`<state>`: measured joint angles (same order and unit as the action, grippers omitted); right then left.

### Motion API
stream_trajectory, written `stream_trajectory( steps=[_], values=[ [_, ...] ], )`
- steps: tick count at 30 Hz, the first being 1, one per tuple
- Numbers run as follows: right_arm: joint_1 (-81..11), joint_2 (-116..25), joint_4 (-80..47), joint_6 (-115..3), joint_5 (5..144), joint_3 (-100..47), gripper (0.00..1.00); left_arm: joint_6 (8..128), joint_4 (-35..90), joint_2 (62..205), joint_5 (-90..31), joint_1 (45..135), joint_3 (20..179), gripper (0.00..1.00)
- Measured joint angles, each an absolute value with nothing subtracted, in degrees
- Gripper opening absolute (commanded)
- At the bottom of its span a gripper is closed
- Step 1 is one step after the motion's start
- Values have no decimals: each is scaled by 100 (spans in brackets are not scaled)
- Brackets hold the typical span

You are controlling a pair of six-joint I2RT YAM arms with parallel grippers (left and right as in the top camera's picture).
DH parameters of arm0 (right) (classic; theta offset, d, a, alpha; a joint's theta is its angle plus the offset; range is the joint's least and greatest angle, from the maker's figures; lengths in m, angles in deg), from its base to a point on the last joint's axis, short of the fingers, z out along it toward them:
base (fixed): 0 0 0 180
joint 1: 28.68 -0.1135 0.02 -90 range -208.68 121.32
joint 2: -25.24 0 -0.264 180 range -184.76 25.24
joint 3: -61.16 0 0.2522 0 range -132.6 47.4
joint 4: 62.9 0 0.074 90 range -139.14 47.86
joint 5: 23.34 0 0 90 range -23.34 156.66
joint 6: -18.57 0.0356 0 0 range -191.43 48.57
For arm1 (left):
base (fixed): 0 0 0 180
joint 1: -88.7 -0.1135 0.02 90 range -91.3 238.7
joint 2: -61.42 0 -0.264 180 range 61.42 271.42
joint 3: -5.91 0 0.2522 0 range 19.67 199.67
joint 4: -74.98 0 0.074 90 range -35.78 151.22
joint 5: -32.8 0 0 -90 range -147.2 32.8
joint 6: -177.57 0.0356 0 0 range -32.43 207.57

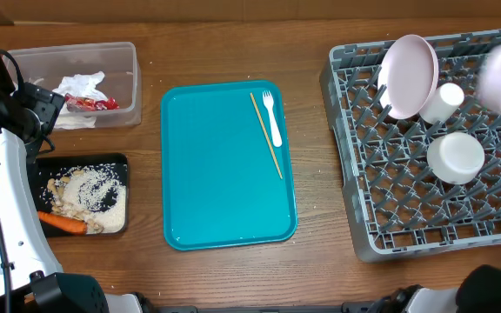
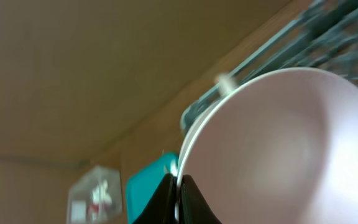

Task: Sort waste into correct bins and load items into the dishwasher rack
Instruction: 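Lift the pink bowl and carry it right over the rack, then lower the pink bowl into the rack's right edge and release it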

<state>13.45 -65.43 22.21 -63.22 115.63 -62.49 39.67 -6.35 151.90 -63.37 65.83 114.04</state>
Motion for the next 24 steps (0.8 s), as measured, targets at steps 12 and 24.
stream_trajectory(
  steps=[12, 24],
  values=[
    [2486, -8174, 341, -6529, 13434, -5486, 4, 3967, -635, 15192, -6337, 6583, 11404, 100],
    [2453, -9028, 190, -6720, 13876, -5484, 4, 3967, -633, 15192, -6337, 6583, 11404, 100]
  ],
)
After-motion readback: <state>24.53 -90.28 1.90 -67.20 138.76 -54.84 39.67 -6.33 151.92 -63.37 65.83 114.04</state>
